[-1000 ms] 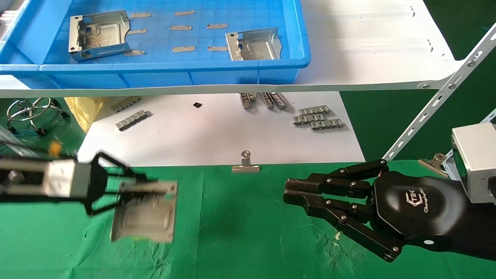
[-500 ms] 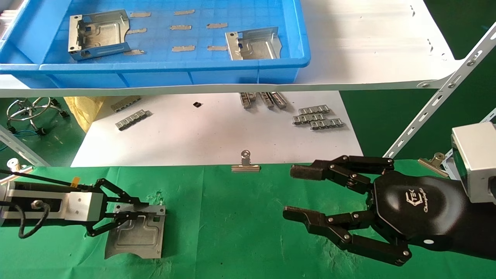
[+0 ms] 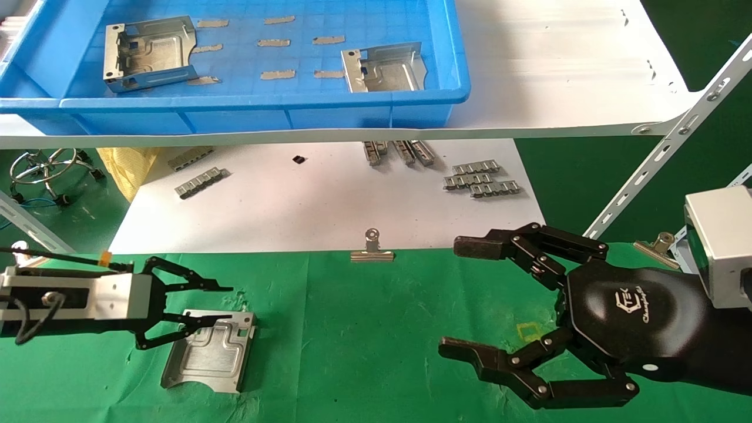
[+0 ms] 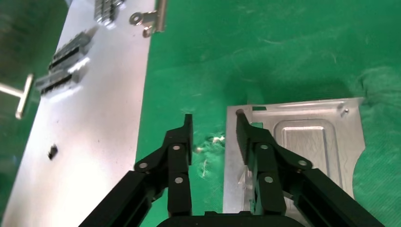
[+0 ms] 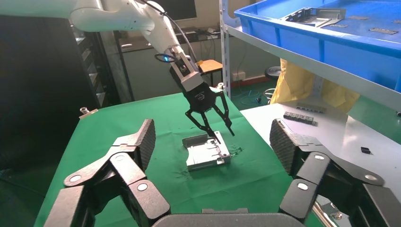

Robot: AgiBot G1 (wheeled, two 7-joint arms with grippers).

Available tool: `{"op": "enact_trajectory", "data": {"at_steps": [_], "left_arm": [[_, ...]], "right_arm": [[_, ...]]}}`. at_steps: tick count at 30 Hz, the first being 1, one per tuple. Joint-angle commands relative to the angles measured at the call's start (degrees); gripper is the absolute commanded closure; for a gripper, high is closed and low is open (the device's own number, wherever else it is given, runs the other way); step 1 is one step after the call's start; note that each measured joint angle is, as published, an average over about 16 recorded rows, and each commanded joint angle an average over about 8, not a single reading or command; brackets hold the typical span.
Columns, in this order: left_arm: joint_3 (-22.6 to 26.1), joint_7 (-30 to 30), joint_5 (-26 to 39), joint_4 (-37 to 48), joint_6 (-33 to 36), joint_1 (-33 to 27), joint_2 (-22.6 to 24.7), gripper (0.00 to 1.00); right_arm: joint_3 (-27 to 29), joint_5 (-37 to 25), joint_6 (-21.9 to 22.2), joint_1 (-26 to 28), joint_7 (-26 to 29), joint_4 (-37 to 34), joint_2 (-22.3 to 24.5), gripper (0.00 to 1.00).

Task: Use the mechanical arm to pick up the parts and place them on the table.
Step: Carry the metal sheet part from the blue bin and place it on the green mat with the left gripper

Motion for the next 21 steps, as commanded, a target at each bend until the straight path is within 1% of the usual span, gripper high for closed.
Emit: {"op": "enact_trajectory", "data": {"at_steps": [1,8,10,14,21], "left_arm": [[-0.1,-0.5,-0.4,0.8,0.3,-0.3,-0.1,0.0],[-4.6,-9.5,-7.1,7.9,0.5,5.8,-0.5,0.0],[-5.6,-11.2,-8.5,9.4,0.5,7.1,-0.4,0.0],[-6.5,-12.1,-9.7,10.6,0.4,8.3,-0.3,0.0],[-5.9,-11.1,-9.0,9.6,0.4,7.5,-0.3,0.0]], "right_arm": [[0.0,0.0,0.0,0.0,0.0,0.0,0.0,0.0],[0.0,0.0,0.0,0.0,0.0,0.0,0.0,0.0],[0.0,0.0,0.0,0.0,0.0,0.0,0.0,0.0],[0.0,0.0,0.0,0.0,0.0,0.0,0.0,0.0],[0.0,0.0,0.0,0.0,0.0,0.0,0.0,0.0]]}}
